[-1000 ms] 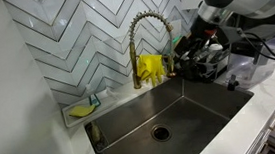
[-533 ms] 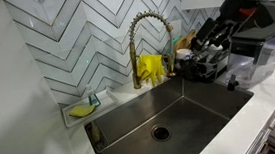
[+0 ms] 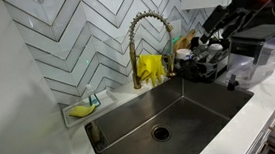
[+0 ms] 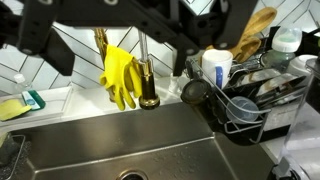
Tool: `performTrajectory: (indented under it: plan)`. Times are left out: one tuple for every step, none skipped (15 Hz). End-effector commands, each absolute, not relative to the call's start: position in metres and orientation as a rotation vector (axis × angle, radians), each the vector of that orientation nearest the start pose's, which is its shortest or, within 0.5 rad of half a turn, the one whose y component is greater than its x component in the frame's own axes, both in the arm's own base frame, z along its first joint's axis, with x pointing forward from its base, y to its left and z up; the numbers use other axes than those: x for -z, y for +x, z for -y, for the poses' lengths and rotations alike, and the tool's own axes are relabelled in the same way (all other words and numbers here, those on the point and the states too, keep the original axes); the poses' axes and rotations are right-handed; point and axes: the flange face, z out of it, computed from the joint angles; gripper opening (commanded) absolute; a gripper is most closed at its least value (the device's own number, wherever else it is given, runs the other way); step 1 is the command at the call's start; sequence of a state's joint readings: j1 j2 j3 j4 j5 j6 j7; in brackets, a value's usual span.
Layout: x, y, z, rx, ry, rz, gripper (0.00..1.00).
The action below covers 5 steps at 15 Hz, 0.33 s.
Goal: Move the faucet to the right
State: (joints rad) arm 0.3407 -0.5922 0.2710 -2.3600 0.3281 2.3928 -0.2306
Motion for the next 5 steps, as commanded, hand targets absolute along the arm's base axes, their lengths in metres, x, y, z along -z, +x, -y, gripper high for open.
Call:
performTrajectory:
  plan:
    - [-0.6001,0.3367,-0.2638,0.823,-2.626,0.915,1.00]
    - [-0.5991,0.3382,-0.2637,0.818,-2.627,0.913,1.00]
    - [-0.5990,0.3384,-0.2638,0.818,-2.627,0.914,1.00]
    - [-0.5993,0.3383,-0.2641,0.818,-2.627,0.914,1.00]
    - [-0.5996,0.3382,-0.2642,0.819,-2.626,0.915,1.00]
